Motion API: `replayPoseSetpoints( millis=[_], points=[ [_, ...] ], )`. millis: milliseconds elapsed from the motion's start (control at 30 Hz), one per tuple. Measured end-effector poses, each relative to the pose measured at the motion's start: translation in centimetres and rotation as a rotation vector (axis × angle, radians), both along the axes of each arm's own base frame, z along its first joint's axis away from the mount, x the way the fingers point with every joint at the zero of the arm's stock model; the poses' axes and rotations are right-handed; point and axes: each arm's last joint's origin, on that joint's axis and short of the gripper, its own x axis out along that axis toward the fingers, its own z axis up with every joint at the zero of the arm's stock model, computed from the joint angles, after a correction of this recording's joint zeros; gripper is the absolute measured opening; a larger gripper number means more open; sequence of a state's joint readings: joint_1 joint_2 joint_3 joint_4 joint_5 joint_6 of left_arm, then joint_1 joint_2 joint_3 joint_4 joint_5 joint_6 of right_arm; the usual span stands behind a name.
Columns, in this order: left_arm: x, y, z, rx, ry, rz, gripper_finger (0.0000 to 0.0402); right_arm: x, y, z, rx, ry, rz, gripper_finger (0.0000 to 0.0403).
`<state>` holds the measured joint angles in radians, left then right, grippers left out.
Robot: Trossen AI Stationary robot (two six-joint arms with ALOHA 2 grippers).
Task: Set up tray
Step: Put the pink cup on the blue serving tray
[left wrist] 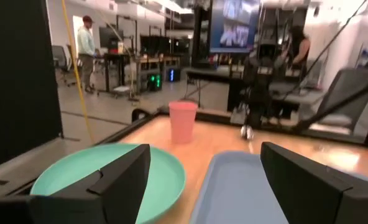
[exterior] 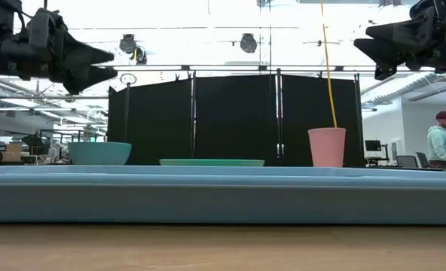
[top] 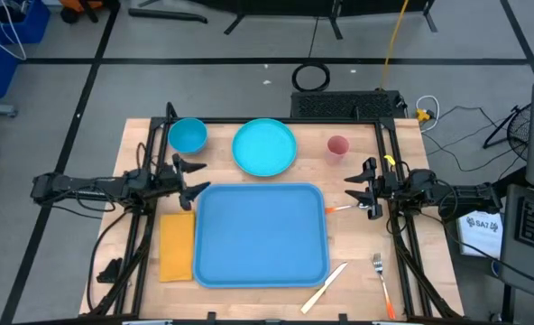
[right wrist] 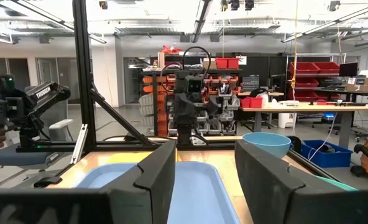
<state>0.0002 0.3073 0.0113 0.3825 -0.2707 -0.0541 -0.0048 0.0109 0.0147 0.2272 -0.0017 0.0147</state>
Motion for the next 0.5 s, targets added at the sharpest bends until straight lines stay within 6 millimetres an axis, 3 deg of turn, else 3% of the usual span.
replayPoseSetpoints(
  millis=[300, 500],
  points=[
    [-0.01, 0.07, -0.14, -0.054, -0.001, 0.021, 0.0310, -0.16, 0.00, 0.66, 0.000, -0.070, 0.000, 0.0155],
    [-0.28, 0.69, -0.14, -0.073, -0.009, 0.254, 0.0310, -0.22, 0.00, 0.85, 0.000, -0.090, 0.000, 0.0155]
  ],
)
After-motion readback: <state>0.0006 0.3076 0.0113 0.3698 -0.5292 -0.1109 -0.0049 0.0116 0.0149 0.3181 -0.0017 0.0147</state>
